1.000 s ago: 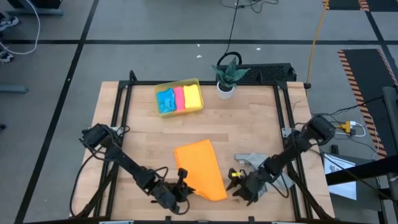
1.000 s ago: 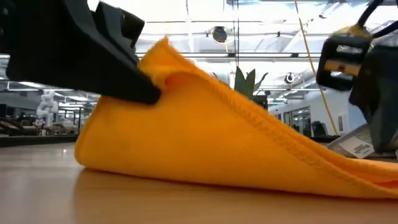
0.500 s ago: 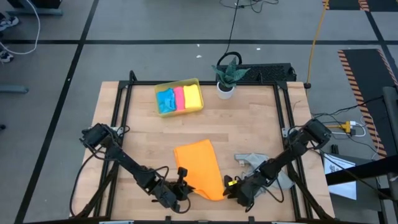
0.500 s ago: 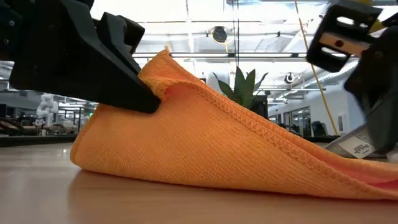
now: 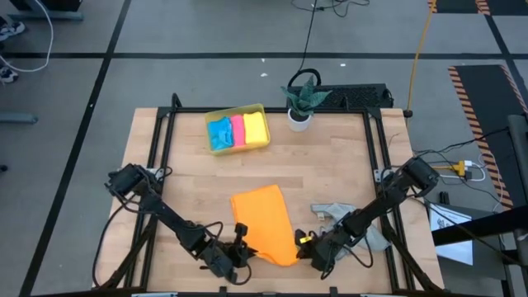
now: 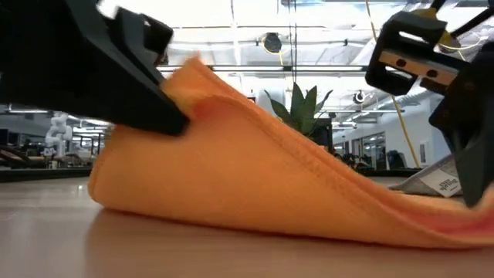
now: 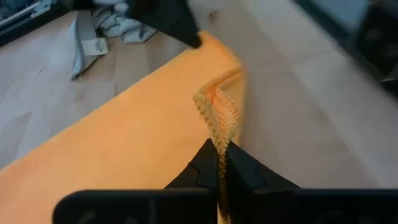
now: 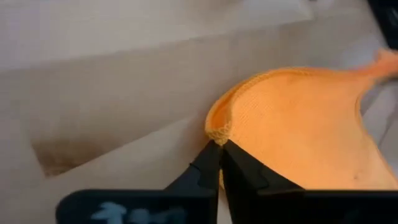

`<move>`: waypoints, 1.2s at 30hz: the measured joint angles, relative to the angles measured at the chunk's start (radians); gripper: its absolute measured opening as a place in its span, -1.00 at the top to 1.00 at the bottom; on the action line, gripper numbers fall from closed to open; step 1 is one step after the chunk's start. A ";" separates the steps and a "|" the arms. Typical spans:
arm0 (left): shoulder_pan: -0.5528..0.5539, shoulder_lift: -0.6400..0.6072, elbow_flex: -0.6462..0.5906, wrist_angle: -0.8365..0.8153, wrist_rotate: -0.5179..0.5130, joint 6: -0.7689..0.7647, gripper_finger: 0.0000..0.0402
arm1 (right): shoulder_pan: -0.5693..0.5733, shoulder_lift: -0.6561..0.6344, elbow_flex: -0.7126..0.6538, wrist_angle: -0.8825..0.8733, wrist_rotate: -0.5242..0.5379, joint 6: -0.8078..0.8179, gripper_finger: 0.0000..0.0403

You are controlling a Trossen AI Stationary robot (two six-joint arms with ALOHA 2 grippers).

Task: Fold microfiber towels
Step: Fold the orange microfiber cloth

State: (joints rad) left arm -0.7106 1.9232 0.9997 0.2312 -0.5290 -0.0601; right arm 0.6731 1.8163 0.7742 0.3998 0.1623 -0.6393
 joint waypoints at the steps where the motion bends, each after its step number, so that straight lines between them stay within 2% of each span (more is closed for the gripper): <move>1: -0.011 -0.008 0.000 -0.002 0.000 -0.002 0.97 | 0.000 -0.011 0.000 -0.001 0.000 0.020 0.98; 5: -0.060 -0.048 0.000 -0.027 -0.030 -0.004 0.94 | 0.002 -0.079 0.000 0.003 -0.001 0.149 0.95; 11: -0.114 -0.107 0.001 -0.126 -0.217 -0.032 0.97 | -0.042 -0.181 0.001 0.063 -0.001 0.348 0.99; 17: -0.125 -0.124 0.001 -0.330 -0.417 -0.235 0.93 | -0.148 -0.182 0.001 0.089 0.058 0.555 1.00; 20: -0.123 -0.123 0.000 -0.466 -0.483 -0.403 0.97 | -0.194 -0.177 0.001 0.084 0.137 0.629 1.00; 23: -0.119 -0.123 -0.007 -0.571 -0.523 -0.556 0.95 | -0.236 -0.177 0.001 0.081 0.193 0.702 1.00; 28: -0.118 -0.123 -0.048 -0.585 -0.553 -0.681 0.95 | -0.288 -0.177 0.002 0.064 0.210 0.762 1.00; 31: -0.112 -0.123 -0.056 -0.581 -0.554 -0.710 0.97 | -0.301 -0.177 0.002 0.045 0.208 0.780 1.00; 36: -0.087 -0.123 -0.056 -0.516 -0.554 -0.681 0.89 | -0.278 -0.177 0.002 -0.014 0.203 0.809 1.00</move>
State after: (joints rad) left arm -0.7974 1.8000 0.9432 -0.2846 -1.0831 -0.7408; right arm 0.3947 1.6390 0.7761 0.3860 0.3656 0.1693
